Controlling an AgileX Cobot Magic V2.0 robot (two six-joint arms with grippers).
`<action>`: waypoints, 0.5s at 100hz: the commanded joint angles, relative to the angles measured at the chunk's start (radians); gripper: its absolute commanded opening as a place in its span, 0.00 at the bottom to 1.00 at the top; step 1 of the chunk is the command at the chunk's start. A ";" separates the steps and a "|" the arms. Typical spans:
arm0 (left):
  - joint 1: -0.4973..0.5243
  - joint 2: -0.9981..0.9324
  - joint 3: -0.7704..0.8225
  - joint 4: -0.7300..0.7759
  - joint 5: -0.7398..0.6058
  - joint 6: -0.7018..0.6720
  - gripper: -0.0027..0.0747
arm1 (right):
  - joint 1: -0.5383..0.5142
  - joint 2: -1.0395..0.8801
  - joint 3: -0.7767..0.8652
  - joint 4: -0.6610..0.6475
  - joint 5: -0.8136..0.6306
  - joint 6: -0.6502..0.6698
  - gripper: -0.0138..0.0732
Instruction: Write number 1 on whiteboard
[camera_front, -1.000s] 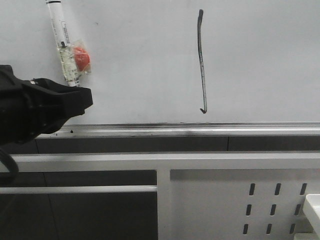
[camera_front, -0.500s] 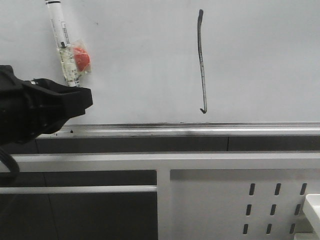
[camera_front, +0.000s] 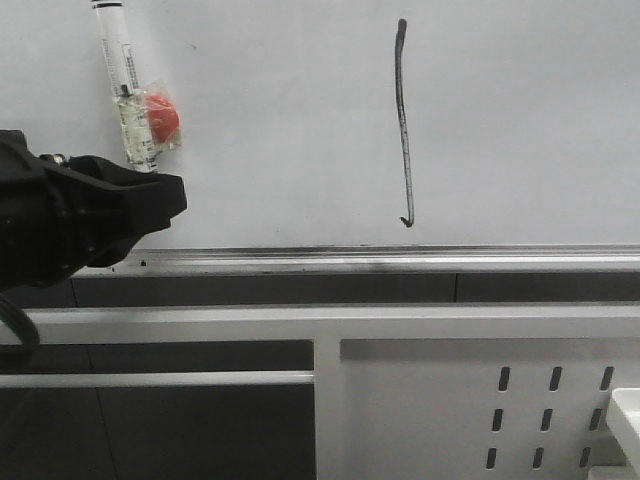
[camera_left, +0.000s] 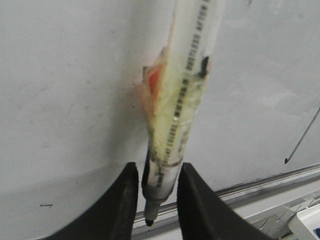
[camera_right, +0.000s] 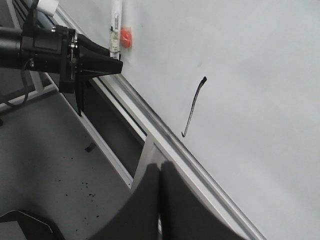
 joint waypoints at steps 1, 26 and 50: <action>-0.004 -0.023 -0.019 -0.005 -0.224 -0.006 0.32 | -0.007 0.007 -0.022 -0.025 -0.074 0.001 0.08; -0.004 -0.023 -0.017 0.007 -0.224 -0.006 0.47 | -0.007 0.007 -0.022 -0.026 -0.074 0.001 0.08; -0.004 -0.025 -0.017 0.007 -0.224 -0.006 0.54 | -0.007 0.007 -0.022 -0.026 -0.067 0.001 0.08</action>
